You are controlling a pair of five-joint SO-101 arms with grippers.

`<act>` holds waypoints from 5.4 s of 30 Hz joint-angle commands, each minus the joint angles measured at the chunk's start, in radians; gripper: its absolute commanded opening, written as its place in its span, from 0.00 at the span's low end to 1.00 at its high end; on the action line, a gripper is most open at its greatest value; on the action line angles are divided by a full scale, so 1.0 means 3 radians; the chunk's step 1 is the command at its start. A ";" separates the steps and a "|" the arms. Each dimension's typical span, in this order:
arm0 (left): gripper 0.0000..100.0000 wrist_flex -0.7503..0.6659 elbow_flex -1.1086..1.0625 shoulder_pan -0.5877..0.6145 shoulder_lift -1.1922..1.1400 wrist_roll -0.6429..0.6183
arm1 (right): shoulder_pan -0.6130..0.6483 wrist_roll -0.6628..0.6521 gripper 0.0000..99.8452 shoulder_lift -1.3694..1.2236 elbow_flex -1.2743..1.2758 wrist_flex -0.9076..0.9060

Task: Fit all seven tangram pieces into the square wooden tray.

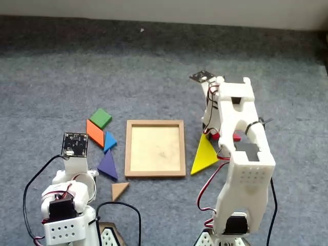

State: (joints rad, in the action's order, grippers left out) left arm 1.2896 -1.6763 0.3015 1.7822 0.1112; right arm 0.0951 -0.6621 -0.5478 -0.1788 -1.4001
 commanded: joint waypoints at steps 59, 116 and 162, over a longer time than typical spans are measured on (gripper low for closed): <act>0.13 -0.0046 -0.0064 0.0054 0.0100 -0.0020 | 0.0289 0.1100 0.35 0.0187 -0.0330 0.0381; 0.13 -0.0046 -0.0064 0.0054 0.0100 -0.0020 | 0.0212 0.1335 0.23 -0.0263 -0.0969 0.0130; 0.13 -0.0046 -0.0064 0.0054 0.0100 -0.0020 | 0.0202 0.1739 0.33 -0.0882 -0.1736 -0.0187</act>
State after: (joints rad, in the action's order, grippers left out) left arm 1.2896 -1.6763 0.3015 1.7822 0.1112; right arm 0.1626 -0.1450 -0.7994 -0.6559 -1.4737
